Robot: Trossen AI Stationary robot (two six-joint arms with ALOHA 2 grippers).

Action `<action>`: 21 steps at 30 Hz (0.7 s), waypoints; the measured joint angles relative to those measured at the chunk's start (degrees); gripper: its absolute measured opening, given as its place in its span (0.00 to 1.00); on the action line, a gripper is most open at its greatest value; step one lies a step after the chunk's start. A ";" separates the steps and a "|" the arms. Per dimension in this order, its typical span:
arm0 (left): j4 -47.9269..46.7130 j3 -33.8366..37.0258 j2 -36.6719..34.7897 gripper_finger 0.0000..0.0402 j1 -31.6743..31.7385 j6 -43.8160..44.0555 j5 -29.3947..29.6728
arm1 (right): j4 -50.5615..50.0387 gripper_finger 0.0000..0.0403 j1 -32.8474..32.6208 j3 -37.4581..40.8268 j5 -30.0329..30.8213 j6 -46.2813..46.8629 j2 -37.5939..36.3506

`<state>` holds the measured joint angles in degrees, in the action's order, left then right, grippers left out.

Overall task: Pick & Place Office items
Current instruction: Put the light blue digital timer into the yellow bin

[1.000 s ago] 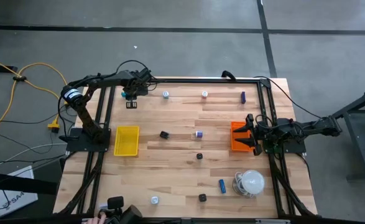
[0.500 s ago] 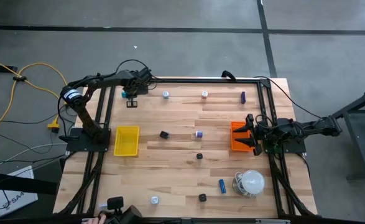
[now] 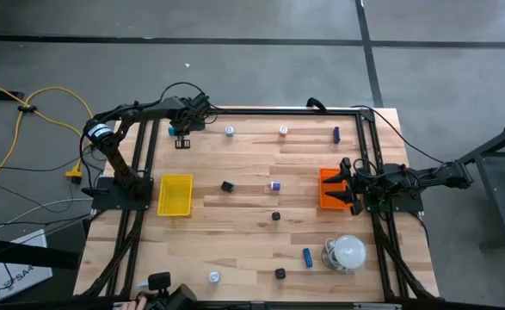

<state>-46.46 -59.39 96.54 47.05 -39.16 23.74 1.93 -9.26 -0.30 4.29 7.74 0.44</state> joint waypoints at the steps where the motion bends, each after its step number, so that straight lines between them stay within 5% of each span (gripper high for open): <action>1: -0.03 0.01 0.01 0.00 0.00 0.00 0.00 | -0.01 0.42 0.00 0.01 0.00 0.00 -0.01; 9: -1.70 0.03 0.03 0.01 0.00 1.46 -0.59 | 0.01 0.42 -0.01 -0.02 0.00 0.01 0.01; 21: -1.84 0.32 0.36 0.16 0.03 1.70 -3.81 | 0.01 0.42 0.00 0.00 0.00 0.01 0.01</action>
<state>-48.30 -59.07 96.90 47.08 -37.45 19.92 1.93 -9.26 -0.30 4.29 7.75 0.45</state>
